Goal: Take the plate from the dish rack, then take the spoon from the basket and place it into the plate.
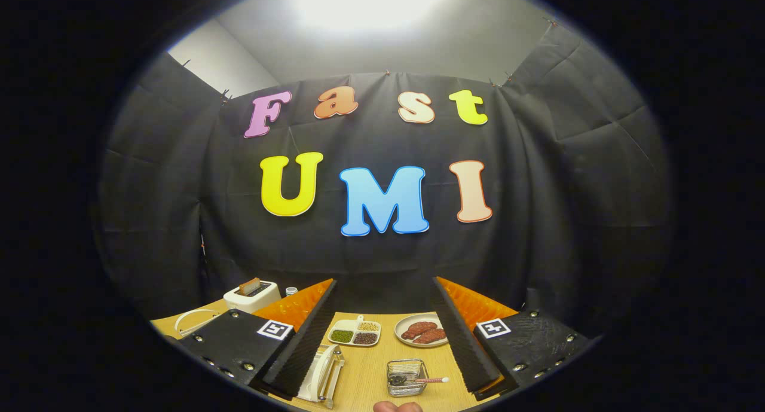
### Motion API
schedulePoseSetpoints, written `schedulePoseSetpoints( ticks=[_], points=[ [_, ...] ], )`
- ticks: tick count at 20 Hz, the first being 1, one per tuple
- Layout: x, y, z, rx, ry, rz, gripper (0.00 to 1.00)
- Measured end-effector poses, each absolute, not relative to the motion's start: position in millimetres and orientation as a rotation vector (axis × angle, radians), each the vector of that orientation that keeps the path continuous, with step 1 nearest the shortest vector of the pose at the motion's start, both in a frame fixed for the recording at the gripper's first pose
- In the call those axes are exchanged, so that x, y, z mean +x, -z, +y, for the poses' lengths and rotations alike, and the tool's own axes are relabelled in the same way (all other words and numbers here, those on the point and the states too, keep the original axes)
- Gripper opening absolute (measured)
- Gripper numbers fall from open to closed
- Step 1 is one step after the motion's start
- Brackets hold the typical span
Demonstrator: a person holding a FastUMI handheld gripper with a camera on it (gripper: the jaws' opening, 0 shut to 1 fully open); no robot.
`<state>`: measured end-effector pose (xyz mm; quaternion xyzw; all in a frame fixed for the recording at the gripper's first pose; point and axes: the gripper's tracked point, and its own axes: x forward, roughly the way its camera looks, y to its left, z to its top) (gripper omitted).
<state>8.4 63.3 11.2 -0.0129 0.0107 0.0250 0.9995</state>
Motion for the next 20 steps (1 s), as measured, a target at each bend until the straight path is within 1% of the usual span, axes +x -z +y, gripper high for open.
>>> schedulePoseSetpoints(
  ticks=[3, 5, 11, 13, 17, 20],
  points=[
    [13, -7, 75, -0.017, -0.059, 0.057, 0.96],
    [18, 4, 86, -0.013, -0.071, 0.122, 0.96],
    [28, 55, 153, 0.004, -0.191, 0.419, 0.96],
    [27, 82, 176, 0.002, -0.22, 0.53, 0.96],
    [34, 121, 204, -0.003, -0.227, 0.7, 0.96],
    [41, 146, 217, 0.009, -0.216, 0.794, 0.96]
  ],
)
